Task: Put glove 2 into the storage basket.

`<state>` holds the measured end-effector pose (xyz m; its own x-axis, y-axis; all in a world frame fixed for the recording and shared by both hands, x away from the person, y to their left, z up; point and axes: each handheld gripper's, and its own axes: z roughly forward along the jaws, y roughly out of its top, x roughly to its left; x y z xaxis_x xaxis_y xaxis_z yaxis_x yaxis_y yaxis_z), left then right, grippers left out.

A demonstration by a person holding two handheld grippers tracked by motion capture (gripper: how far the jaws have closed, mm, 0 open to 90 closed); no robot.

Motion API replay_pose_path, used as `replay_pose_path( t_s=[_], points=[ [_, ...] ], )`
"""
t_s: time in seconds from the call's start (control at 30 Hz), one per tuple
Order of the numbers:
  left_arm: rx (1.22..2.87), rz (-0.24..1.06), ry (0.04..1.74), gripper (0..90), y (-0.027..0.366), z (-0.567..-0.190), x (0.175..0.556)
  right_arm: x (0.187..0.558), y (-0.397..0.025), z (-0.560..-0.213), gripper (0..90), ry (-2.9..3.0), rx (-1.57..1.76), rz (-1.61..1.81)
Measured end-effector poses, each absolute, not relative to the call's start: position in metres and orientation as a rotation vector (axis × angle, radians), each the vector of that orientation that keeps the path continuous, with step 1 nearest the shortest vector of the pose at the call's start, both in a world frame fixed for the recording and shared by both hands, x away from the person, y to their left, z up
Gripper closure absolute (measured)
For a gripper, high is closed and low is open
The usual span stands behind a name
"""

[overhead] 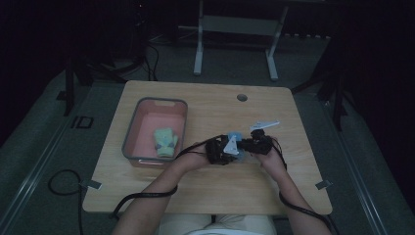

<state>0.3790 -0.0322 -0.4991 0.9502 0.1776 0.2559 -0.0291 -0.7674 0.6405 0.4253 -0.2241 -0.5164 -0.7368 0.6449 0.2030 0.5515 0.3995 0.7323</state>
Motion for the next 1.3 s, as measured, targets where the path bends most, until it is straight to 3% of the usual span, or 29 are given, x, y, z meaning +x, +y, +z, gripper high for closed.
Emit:
replay_pose_path(
  t_s=[0.8, 1.3],
  points=[
    [2.458, 0.534, 0.061, 76.0, -0.002, -0.425, 0.378, 0.429, -0.194, -0.450, 80.1, 2.476, 0.969, 1.341],
    [2.453, 0.609, 0.136, 76.0, 0.058, -0.398, 0.373, 0.440, -0.131, -0.419, 80.1, 2.483, 0.871, 1.407]
  ],
)
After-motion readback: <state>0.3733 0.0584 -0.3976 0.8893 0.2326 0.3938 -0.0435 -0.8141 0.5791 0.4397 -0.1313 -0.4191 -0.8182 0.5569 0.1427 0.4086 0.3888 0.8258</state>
